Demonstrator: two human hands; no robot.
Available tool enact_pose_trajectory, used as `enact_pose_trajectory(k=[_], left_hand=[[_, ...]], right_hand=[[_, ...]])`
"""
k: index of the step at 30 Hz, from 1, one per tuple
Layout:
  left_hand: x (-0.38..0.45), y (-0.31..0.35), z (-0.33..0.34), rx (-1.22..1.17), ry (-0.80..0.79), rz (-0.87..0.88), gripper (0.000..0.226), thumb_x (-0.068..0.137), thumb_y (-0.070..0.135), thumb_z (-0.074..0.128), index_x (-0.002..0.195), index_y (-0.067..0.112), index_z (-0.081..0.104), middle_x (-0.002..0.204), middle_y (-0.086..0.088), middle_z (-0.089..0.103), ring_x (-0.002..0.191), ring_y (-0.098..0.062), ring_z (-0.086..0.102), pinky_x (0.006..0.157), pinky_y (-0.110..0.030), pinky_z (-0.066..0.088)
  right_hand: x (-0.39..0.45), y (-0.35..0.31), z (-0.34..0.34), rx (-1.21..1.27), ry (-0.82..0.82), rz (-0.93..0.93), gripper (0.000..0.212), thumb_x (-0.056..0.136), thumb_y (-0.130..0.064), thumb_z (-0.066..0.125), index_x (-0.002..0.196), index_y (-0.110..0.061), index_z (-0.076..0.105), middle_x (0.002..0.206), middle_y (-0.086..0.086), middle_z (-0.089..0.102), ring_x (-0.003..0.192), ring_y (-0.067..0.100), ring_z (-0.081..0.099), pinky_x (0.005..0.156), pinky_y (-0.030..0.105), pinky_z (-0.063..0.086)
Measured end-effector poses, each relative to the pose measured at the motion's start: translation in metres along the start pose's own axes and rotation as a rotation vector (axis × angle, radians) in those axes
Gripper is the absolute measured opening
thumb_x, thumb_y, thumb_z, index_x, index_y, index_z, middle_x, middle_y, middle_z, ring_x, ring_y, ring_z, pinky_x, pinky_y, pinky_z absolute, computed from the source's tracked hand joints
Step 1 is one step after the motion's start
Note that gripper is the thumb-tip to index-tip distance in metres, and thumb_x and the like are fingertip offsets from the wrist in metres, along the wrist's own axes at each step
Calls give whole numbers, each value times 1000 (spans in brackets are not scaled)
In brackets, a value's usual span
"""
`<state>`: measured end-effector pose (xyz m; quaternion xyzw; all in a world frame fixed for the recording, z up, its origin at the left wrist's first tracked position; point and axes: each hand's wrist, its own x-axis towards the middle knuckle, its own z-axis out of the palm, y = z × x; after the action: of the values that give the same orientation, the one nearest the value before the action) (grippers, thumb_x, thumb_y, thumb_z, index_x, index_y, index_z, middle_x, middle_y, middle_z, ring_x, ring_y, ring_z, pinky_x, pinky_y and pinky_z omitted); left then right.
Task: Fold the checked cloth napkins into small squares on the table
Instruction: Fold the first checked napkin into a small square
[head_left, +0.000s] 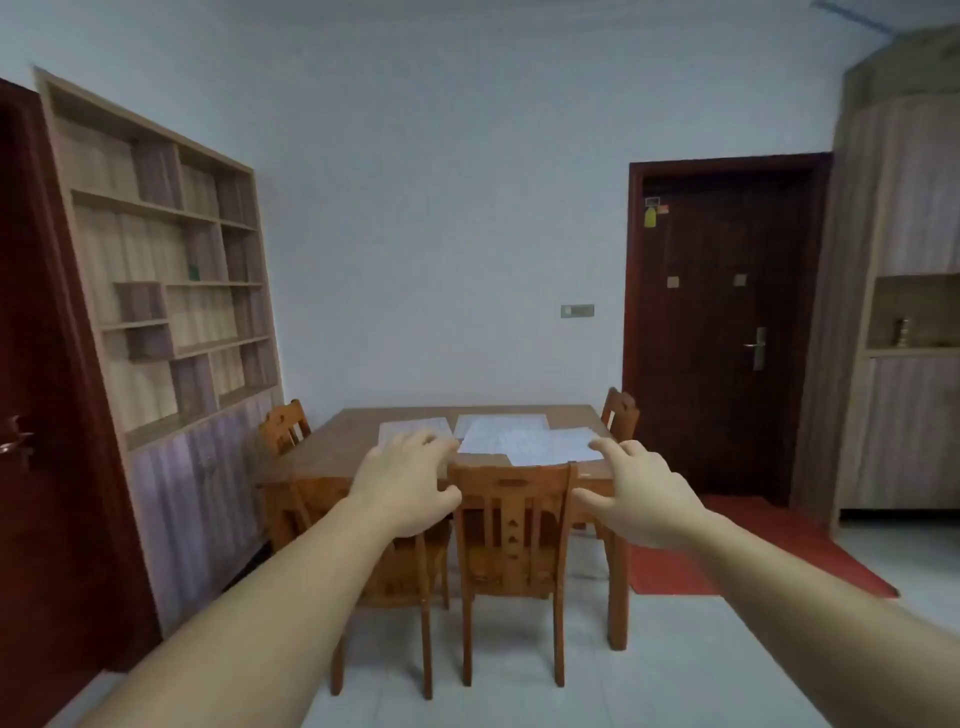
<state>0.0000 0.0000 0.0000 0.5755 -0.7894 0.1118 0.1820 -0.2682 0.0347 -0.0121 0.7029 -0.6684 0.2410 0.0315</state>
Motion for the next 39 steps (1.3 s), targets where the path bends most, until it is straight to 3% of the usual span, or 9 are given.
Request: enact_pose_trajectory(k=[9, 17, 22, 26, 31, 39], left_hand=[[95, 31, 117, -97, -132, 11, 59, 83, 50, 52, 140, 37, 39, 145, 8, 42, 133, -18, 38, 103, -42, 40], [233, 53, 229, -227, -201, 12, 59, 84, 50, 54, 140, 38, 38, 147, 6, 41, 134, -19, 37, 104, -43, 39], [320, 68, 282, -323, -235, -75, 56, 85, 50, 52, 139, 37, 40, 146, 7, 41, 132, -19, 40, 103, -43, 43], [369, 107, 330, -269, -314, 0, 56, 87, 53, 53, 139, 38, 40, 146, 8, 42, 131, -18, 40, 102, -41, 42], [448, 143, 377, -221, -297, 81, 55, 87, 53, 50, 139, 39, 40, 143, 10, 43, 129, -17, 40, 102, -40, 39], [581, 203, 419, -135, -322, 49, 56, 88, 49, 46, 141, 34, 38, 146, 8, 39, 131, -18, 37, 101, -40, 40]], right_hand=[[57, 94, 74, -7, -143, 142, 72, 83, -63, 51, 145, -33, 27, 147, -1, 37, 128, 24, 43, 100, 44, 42], [182, 192, 115, -93, -230, 262, 69, 85, -60, 53, 143, -32, 30, 145, 1, 37, 125, 25, 45, 100, 45, 43], [255, 236, 131, -108, -184, 265, 68, 86, -62, 50, 144, -33, 28, 145, 1, 37, 125, 25, 44, 98, 44, 42], [302, 284, 155, -68, -166, 278, 66, 85, -62, 50, 142, -33, 31, 143, 1, 39, 125, 27, 44, 96, 45, 41], [374, 361, 193, 18, -188, 259, 66, 84, -61, 51, 140, -33, 33, 140, 1, 41, 123, 27, 46, 95, 44, 44], [508, 486, 210, 72, -260, 247, 70, 85, -60, 51, 144, -30, 30, 143, 5, 39, 124, 30, 45, 96, 44, 45]])
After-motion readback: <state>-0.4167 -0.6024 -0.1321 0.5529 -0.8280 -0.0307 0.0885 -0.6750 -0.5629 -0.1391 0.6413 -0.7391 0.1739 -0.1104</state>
